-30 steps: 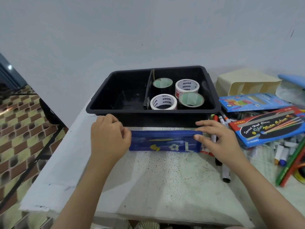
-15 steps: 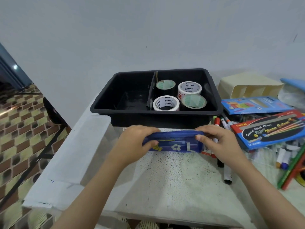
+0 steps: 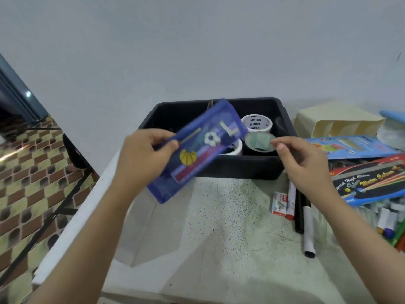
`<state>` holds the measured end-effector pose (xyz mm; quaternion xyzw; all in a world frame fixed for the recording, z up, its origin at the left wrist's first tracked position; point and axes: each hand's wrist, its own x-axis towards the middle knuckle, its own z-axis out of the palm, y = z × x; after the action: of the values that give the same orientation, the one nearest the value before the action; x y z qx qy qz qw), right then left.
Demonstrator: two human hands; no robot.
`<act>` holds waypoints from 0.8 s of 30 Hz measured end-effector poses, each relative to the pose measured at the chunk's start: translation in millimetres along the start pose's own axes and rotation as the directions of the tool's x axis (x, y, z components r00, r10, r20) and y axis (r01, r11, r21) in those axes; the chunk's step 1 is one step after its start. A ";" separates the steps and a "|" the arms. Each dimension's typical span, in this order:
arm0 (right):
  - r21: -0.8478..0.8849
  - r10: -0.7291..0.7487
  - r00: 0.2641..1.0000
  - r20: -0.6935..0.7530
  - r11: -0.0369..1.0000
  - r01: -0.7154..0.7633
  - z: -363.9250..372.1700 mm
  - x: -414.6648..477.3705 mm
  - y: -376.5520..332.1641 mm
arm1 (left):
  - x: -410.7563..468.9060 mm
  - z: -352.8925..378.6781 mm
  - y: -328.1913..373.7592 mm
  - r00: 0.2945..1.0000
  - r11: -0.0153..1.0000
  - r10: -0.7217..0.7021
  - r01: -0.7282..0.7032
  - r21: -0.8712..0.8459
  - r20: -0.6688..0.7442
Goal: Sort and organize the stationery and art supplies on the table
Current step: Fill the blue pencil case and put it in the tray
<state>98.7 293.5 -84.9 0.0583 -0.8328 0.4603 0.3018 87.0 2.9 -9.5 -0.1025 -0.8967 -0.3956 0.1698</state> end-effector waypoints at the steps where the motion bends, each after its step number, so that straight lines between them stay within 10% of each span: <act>1: -0.151 -0.034 0.999 -0.009 0.988 0.033 0.2 4.9 1.5 | 10.2 -6.8 0.1 0.999 0.999 -0.032 0.032 -0.006 -0.043; 8: -0.648 0.210 0.961 0.178 0.760 -0.046 11.3 46.5 13.9 | 82.1 -16.0 -1.3 0.974 0.956 -0.198 0.217 0.198 -0.113; 12: -0.652 0.419 0.869 0.264 0.741 -0.160 17.0 59.1 10.8 | 114.5 9.7 -20.5 0.974 0.918 -0.216 0.228 0.326 -0.073; 24: -0.647 0.415 0.875 0.250 0.744 -0.168 19.6 58.9 9.1 | 146.4 32.1 -85.4 0.963 0.830 -0.262 0.255 0.496 -0.058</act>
<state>38.7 293.6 -66.5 -0.0875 -0.9759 0.1905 0.0604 -82.2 -22.9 -30.8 0.0646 -0.9749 -0.1690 0.1299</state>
